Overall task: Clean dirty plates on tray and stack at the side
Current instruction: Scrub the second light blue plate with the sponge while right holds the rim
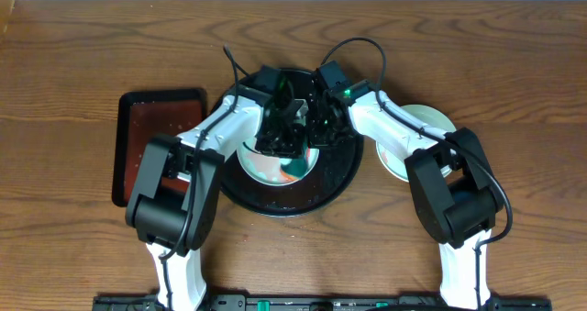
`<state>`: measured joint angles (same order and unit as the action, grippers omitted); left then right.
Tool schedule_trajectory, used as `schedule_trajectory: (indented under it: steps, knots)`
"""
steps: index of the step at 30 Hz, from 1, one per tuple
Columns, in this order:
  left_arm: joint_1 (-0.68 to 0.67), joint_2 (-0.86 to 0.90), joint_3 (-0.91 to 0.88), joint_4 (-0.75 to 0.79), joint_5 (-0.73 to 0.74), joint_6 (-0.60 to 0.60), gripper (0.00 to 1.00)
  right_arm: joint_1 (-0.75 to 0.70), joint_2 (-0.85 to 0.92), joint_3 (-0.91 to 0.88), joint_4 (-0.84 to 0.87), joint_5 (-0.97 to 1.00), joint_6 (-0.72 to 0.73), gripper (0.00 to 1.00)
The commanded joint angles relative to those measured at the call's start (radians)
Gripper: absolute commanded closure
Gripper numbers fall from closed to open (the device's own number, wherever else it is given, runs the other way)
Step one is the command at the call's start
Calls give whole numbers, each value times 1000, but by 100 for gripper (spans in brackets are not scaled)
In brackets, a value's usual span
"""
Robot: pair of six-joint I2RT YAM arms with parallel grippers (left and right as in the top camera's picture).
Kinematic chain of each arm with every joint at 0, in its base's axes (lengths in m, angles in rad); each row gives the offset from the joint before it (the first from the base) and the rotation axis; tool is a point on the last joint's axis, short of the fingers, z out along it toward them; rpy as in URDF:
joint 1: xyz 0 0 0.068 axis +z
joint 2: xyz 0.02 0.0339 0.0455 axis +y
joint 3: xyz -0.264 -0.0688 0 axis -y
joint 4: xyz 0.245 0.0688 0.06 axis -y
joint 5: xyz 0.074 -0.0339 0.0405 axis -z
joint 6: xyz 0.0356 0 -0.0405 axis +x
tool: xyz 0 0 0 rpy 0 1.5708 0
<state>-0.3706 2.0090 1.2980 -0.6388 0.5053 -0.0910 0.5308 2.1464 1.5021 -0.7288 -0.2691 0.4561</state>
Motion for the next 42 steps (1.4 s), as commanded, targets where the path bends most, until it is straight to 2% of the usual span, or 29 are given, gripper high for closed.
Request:
schedule_trajectory:
  steps: [1,3,8,13,17,22,23,25,31,34,36,42]
  knots:
    - [-11,42,-9,93,-390,-177,93,8,79,-51,-15,81,-8,99]
    - [-11,42,-8,104,-543,-222,93,8,79,-51,-15,81,-8,99]
    - [-11,39,4,89,-687,-236,92,8,79,-52,-14,81,-8,99]
    - [-11,34,21,6,-879,-368,93,8,79,-52,-14,82,-8,99]
    - [-11,34,22,-64,-944,-431,93,8,79,-53,-12,81,-8,99]
    - [-12,34,22,-144,-932,-445,93,8,79,-59,-4,81,-6,99]
    - [-12,34,22,-156,-908,-433,93,8,79,-59,-4,81,-4,99]
    - [-12,34,22,-165,-777,-328,92,8,79,-59,-4,81,-5,99]
    - [-12,34,22,-180,-144,97,93,8,79,-59,-4,81,-4,99]
    - [-12,34,22,-193,83,211,93,8,79,-59,-4,81,-4,99]
    - [-12,34,22,-190,154,243,93,8,79,-59,-4,81,-4,99]
    - [-11,34,22,-113,156,246,92,8,79,-59,-4,81,-1,99]
